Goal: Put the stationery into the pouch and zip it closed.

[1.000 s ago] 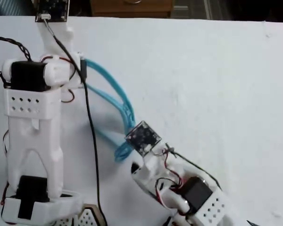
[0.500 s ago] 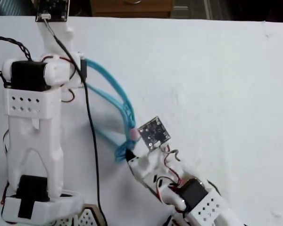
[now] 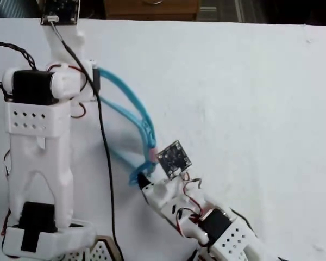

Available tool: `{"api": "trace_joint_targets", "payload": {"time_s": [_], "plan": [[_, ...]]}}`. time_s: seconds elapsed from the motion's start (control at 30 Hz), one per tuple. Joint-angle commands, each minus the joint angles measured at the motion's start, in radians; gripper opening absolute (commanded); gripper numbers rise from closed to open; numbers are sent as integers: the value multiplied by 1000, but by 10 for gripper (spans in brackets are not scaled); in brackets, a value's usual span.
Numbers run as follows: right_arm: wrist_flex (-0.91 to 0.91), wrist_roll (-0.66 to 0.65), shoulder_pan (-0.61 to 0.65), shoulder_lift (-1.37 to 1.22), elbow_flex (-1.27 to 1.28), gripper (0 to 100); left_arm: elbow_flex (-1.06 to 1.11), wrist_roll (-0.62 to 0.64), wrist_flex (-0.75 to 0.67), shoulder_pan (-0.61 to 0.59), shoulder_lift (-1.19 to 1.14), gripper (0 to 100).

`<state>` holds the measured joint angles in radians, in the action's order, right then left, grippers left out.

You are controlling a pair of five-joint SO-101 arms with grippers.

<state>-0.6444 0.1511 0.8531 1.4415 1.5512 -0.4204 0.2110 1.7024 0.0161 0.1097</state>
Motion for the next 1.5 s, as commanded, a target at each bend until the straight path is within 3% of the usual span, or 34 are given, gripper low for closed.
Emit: {"api": "trace_joint_targets", "payload": {"time_s": [0.0, 0.1, 0.3, 0.4, 0.87, 1.07, 1.47], "plan": [[48, -32, 4, 2, 0, 323, -2, 0, 6, 1, -8, 23], [97, -100, -58, 2, 20, 286, -2, -3, 6, 1, -8, 23], [156, -181, -191, 10, 18, 8, -3, -3, 5, 1, -7, 23], [150, -207, -232, 10, 6, 53, -3, -5, 5, -1, -7, 23], [-18, -206, -409, 12, -224, 19, -3, -8, 3, -2, -7, 23], [97, -199, -499, 12, -273, 19, -3, -8, 3, -2, -4, 23], [602, -198, -630, 153, -276, 19, -5, -8, 3, -1, -4, 23]]}}
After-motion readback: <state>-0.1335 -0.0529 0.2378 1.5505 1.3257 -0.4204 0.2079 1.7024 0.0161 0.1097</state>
